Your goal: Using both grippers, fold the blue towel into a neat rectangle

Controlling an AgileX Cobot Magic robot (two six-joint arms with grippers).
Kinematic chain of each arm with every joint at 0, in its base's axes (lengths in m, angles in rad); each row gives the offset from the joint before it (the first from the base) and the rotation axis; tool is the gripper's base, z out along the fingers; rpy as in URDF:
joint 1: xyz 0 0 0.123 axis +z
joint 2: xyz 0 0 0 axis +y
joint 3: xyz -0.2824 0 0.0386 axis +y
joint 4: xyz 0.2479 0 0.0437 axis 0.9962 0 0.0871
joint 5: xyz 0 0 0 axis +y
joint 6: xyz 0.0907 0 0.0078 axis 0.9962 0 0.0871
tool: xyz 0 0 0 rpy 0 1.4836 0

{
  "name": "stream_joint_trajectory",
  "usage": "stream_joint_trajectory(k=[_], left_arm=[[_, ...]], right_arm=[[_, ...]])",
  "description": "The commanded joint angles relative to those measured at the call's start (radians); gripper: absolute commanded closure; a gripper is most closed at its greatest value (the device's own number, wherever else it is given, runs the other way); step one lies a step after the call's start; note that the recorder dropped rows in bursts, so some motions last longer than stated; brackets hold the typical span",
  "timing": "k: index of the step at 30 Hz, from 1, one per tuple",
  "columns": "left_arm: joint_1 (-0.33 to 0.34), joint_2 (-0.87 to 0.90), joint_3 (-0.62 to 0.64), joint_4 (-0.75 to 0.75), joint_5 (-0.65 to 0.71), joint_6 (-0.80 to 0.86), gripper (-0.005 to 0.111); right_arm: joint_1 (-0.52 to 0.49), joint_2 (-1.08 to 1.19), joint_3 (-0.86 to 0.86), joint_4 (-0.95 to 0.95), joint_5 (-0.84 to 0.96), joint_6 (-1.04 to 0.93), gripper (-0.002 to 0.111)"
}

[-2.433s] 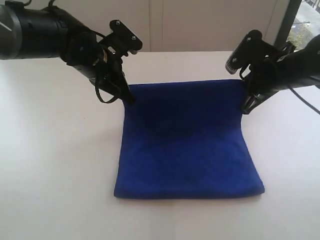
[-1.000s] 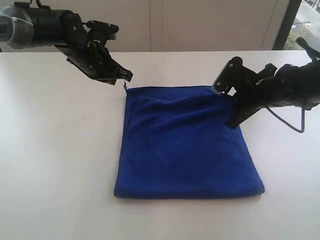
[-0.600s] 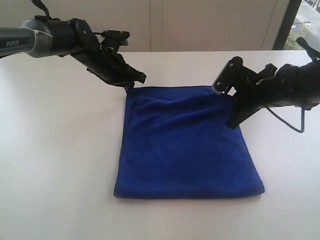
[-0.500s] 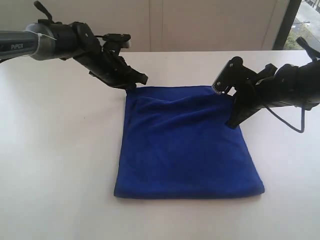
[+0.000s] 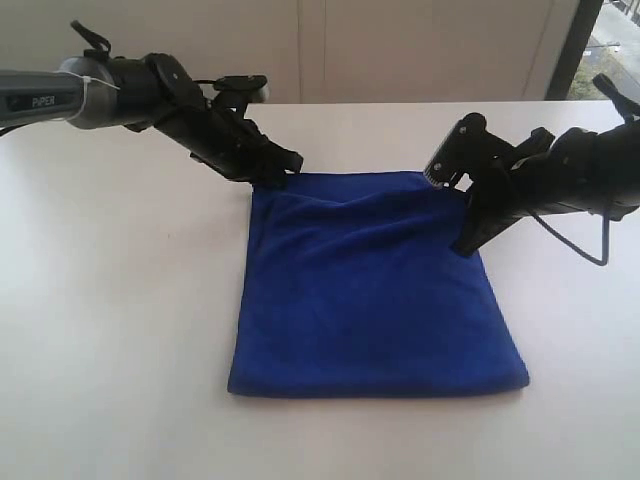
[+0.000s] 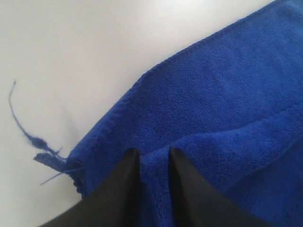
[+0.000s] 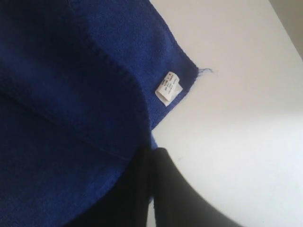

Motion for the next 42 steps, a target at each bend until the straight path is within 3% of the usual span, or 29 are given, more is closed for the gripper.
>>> stream_joint_trajectory(k=[1, 17, 20, 25, 42], left_arm=[[0.003, 0.004, -0.005, -0.024, 0.024, 0.012, 0.074], [0.003, 0.038, -0.005, -0.038, 0.05, 0.025, 0.076], [0.003, 0.038, -0.005, -0.038, 0.05, 0.041, 0.083], [0.003, 0.038, -0.005, -0.038, 0.043, 0.052, 0.106], [0.003, 0.025, -0.005, -0.038, 0.035, 0.044, 0.107]], right_arm=[[0.001, -0.001, -0.005, 0.003, -0.007, 0.004, 0.108], [0.001, -0.001, -0.005, 0.003, -0.007, 0.004, 0.108], [0.001, -0.001, -0.005, 0.003, -0.005, 0.004, 0.108], [0.001, -0.001, -0.005, 0.003, -0.001, 0.004, 0.108], [0.001, -0.001, -0.005, 0.003, -0.02, 0.004, 0.108]])
